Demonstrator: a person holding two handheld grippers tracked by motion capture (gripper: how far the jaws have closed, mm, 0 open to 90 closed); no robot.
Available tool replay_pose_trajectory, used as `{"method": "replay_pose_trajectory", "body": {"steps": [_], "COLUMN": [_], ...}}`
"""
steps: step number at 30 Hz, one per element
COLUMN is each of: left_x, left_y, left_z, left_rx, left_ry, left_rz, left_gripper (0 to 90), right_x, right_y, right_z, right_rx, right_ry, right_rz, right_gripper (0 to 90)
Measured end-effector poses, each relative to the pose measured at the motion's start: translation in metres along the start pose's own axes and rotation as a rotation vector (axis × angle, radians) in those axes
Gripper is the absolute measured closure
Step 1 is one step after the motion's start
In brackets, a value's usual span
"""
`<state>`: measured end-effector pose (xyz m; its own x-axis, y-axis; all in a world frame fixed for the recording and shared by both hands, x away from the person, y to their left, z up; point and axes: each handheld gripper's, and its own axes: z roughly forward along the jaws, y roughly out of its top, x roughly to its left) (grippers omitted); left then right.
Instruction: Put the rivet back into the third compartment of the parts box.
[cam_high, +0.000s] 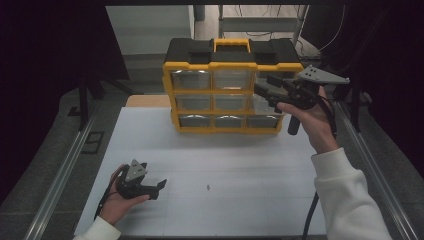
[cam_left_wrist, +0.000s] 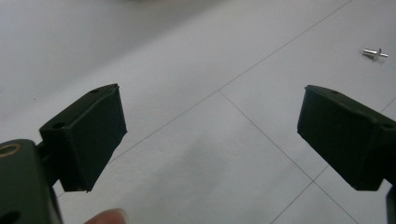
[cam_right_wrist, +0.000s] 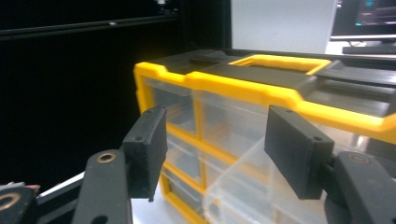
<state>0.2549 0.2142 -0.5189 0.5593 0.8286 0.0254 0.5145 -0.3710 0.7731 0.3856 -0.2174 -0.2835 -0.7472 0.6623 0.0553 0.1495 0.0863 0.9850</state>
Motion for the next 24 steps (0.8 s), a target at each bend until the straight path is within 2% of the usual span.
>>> {"method": "replay_pose_trajectory", "body": {"steps": [7,16,24], "left_x": [0.000,0.000,0.000], "left_y": [0.000,0.000,0.000], "left_z": [0.000,-0.001,-0.001], "left_rx": [0.000,-0.003,-0.007], "left_ry": [0.002,0.003,0.004], "left_rz": [0.002,0.001,-0.003], "left_gripper": [8.3,8.3,8.4], "right_x": [0.017,0.036,0.046], "right_y": [-0.004,-0.011,-0.021], "right_z": [-0.003,-0.002,0.002], "right_rx": [-0.017,0.005,0.022], "right_ry": [0.078,0.163,0.197], "right_rz": [-0.014,-0.021,-0.018], "right_gripper": [37.2,37.3,37.3]}}
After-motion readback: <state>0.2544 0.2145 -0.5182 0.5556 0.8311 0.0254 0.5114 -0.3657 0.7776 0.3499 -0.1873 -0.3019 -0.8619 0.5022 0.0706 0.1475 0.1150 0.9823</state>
